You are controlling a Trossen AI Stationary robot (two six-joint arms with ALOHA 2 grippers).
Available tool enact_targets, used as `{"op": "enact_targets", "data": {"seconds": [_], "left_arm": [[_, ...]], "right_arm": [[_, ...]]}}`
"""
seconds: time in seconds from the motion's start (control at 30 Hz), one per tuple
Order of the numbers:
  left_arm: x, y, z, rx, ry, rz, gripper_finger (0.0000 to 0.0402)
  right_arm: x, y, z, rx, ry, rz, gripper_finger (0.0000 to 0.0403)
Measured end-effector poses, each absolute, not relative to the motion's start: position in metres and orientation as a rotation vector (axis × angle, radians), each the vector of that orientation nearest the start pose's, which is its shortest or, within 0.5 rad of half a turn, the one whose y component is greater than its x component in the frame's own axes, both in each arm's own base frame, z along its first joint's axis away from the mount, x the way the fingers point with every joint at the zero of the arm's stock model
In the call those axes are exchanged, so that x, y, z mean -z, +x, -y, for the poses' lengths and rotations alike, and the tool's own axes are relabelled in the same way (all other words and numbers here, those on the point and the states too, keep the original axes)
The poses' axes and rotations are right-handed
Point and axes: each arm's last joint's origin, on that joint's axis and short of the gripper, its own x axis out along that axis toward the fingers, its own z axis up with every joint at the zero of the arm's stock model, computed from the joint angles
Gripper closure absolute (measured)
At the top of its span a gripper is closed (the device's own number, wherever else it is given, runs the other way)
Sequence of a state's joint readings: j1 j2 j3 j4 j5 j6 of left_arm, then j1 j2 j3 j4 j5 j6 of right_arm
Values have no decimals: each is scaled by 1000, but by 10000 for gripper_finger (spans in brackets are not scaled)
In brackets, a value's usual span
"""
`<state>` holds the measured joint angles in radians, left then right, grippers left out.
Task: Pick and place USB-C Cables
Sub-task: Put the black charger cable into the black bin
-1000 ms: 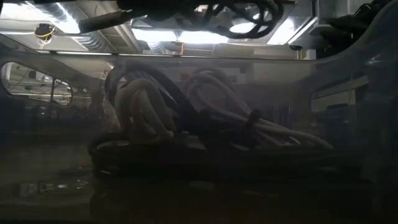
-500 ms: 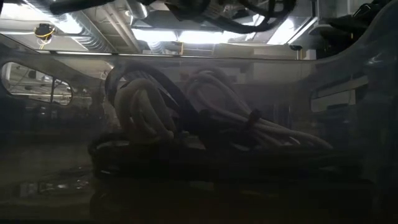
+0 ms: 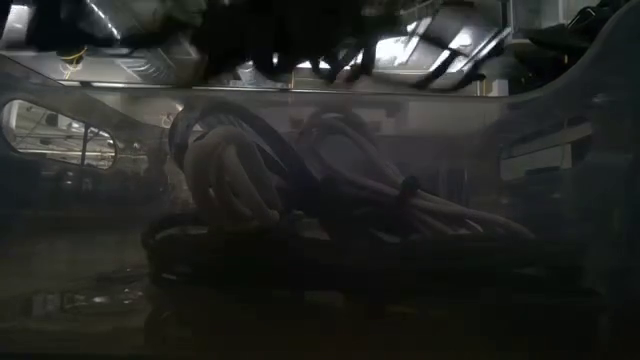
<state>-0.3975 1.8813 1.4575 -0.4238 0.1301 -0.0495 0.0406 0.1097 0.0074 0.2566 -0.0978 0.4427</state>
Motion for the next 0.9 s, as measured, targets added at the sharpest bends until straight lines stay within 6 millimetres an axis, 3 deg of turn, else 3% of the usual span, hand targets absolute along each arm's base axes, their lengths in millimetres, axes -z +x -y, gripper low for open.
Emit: {"op": "enact_targets", "data": {"seconds": [0.27,0.5,0.9], "left_arm": [[-237,378,163,471,10,-878,338],[-257,373,157,486,-37,-839,337],[-218,387,161,507,-83,-937,336]], "right_arm": [[-181,103,-7,-168,435,113,305],[-181,103,-7,-168,435,113,305],[-180,103,-7,-175,434,102,305]]}}
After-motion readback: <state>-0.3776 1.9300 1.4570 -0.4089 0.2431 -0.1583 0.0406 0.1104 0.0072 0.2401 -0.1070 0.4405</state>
